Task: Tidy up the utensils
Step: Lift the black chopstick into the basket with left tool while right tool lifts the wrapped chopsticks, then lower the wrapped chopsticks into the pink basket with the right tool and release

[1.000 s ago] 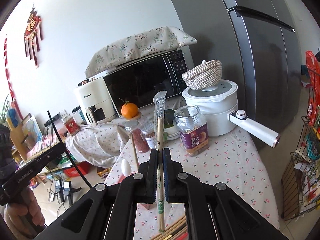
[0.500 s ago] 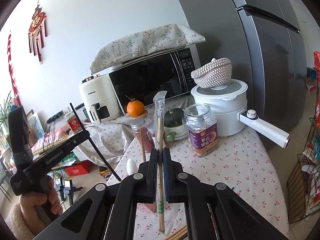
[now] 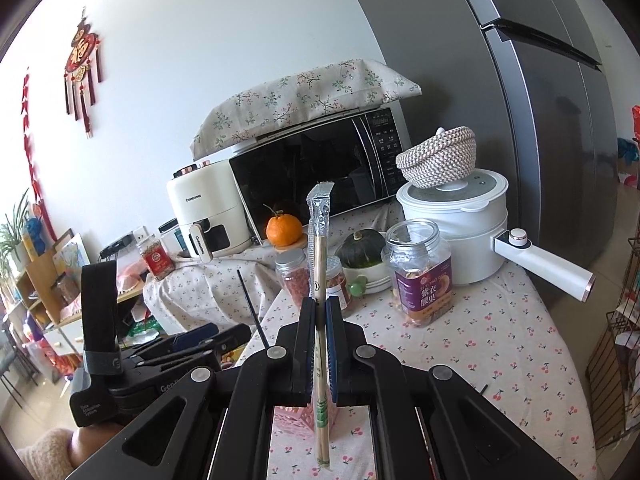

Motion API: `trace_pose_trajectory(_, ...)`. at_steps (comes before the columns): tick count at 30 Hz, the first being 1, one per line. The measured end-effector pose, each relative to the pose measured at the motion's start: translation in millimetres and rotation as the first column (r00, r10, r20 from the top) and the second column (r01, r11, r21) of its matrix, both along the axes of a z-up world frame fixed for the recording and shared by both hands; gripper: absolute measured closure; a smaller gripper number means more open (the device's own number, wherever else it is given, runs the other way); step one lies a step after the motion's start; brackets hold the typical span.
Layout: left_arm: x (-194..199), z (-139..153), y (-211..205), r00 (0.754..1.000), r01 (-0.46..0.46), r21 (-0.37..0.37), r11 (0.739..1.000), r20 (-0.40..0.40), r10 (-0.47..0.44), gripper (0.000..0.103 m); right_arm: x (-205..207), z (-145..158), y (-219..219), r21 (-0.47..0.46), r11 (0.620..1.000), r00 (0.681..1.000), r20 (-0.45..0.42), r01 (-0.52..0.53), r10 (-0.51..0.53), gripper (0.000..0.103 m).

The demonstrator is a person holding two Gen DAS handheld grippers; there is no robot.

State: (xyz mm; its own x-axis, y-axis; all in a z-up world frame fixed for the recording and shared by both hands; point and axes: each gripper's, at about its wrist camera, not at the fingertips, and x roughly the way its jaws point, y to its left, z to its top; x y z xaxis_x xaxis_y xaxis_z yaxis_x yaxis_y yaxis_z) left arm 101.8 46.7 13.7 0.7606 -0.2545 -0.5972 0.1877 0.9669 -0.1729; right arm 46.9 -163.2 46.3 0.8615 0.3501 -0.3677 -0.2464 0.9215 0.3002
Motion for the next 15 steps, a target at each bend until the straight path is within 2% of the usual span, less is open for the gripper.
trace_pose_trajectory(5, -12.9, -4.4, 10.0, 0.999, -0.019, 0.055, 0.998, -0.040, 0.021, 0.019, 9.4, 8.3, 12.3, 0.002, 1.000, 1.000, 0.028, 0.007, -0.007, 0.098)
trace_pose_trajectory(10, -18.6, -15.1, 28.6, 0.992, -0.069, 0.075, 0.995, -0.101, 0.077, 0.017, 22.0, 15.7, 32.3, 0.020, 1.000, 0.997, 0.074, 0.013, -0.014, 0.098)
trace_pose_trajectory(15, -19.6, -24.6, 44.7, 0.983, -0.101, 0.073, 0.992, -0.146, 0.111, 0.015, 35.1, 2.9, 54.5, 0.013, 1.000, 0.995, 0.092, 0.021, -0.022, 0.098)
